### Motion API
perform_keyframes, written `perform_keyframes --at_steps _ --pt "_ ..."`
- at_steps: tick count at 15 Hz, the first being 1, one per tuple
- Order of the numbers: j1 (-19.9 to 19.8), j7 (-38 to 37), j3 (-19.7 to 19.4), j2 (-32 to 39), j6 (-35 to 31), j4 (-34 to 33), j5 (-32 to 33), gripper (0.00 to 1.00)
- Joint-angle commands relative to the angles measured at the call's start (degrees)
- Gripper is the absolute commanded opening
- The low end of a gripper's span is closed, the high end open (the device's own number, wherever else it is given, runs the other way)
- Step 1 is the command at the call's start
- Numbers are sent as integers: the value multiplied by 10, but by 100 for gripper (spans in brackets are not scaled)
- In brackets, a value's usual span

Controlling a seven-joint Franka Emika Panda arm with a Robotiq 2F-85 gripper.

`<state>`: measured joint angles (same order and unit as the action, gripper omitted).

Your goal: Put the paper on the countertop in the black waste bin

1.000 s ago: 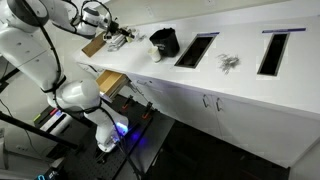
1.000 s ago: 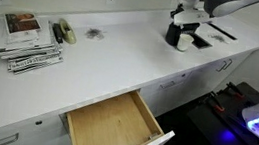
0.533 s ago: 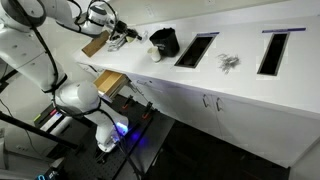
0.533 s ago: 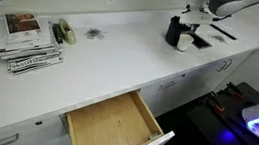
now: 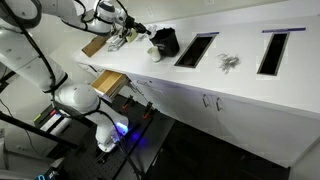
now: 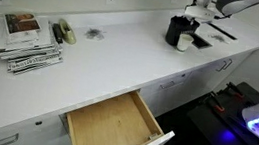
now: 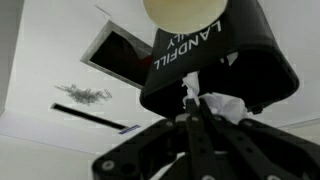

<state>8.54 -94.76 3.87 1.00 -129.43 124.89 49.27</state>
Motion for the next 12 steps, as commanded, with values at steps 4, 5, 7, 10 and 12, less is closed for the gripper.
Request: perform_keyframes --at_steps 4,5,7,10,12 --pt "-46 20 -20 -4 -143 12 -1 1" --pt "-50 28 -23 0 -157 12 -4 1" --pt "-55 45 -26 5 -177 13 -18 29" --pt "-57 72 -25 6 -192 19 -36 50" --pt "-56 86 -24 1 -193 25 -45 65"
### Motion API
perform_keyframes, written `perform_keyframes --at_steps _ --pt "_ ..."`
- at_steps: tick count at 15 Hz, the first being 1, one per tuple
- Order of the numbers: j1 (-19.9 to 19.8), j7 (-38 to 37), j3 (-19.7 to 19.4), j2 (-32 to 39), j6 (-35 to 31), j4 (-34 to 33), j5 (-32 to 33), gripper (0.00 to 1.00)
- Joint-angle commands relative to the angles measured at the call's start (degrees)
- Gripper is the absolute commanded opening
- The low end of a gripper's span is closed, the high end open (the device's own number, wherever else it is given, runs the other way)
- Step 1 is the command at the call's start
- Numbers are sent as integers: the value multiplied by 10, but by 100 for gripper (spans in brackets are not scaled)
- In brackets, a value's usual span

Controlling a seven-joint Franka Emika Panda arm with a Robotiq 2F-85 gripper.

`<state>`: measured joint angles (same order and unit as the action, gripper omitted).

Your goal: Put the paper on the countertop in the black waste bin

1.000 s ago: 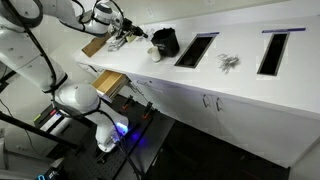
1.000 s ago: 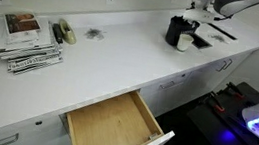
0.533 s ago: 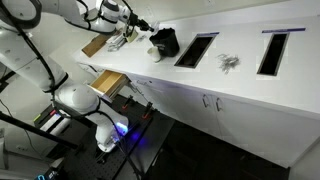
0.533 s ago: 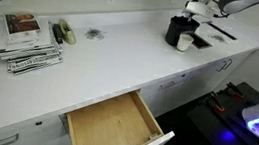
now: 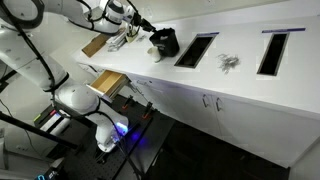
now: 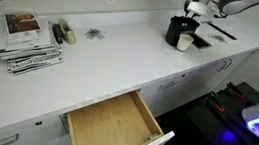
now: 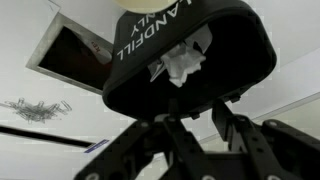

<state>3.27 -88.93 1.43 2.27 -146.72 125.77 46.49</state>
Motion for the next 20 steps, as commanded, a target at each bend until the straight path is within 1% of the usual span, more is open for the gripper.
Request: perform_keyframes --at_steps 1,2,3,4,5,8,11,16,20 --pt "-1 34 2 -16 -18 20 -22 72" --pt "1 45 5 -22 -14 25 -30 81" --pt "4 50 7 -28 -8 31 -30 87" --pt "7 52 11 -39 -2 40 -26 95" --pt "11 47 15 -53 3 53 -13 99" --pt "18 45 33 -103 6 95 3 100" --pt "23 51 59 -155 31 129 2 100" --pt "34 103 95 -232 61 167 -35 100" --pt "34 131 117 -262 60 178 -55 100"
